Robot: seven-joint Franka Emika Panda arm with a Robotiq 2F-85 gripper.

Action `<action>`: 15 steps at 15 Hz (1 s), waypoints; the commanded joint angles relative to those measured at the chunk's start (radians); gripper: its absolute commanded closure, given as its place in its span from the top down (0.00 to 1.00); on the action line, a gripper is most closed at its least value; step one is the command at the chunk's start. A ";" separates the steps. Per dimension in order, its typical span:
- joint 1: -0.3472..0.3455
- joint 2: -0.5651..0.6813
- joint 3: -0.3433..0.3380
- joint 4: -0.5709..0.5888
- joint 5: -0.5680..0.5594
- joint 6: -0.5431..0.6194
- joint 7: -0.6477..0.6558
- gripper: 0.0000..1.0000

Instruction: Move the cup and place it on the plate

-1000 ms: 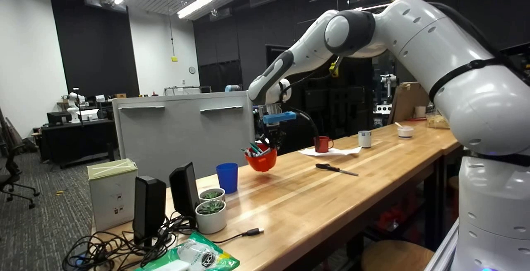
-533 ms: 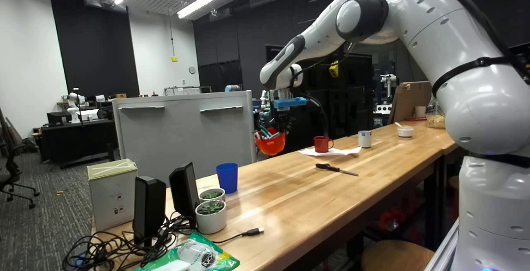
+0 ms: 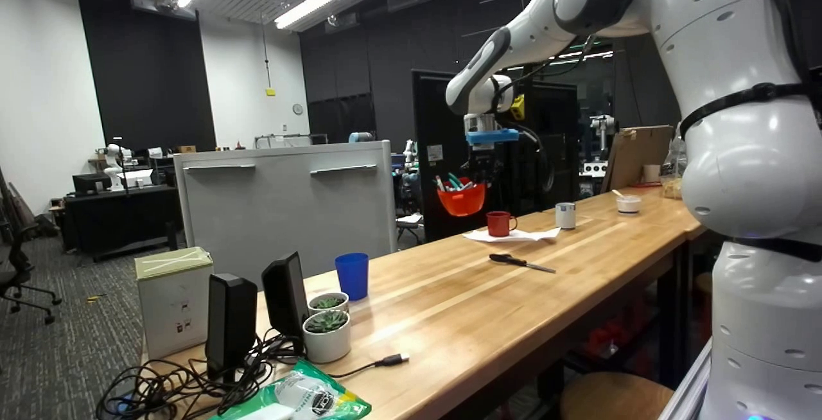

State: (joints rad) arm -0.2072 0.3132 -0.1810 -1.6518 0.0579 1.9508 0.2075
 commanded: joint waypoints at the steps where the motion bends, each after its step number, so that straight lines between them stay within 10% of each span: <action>1: -0.043 -0.093 -0.055 -0.098 0.009 0.003 0.033 0.02; 15: -0.202 0.026 -0.152 -0.066 0.067 0.056 -0.013 0.02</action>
State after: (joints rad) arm -0.3935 0.3136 -0.3322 -1.7336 0.0896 1.9872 0.2144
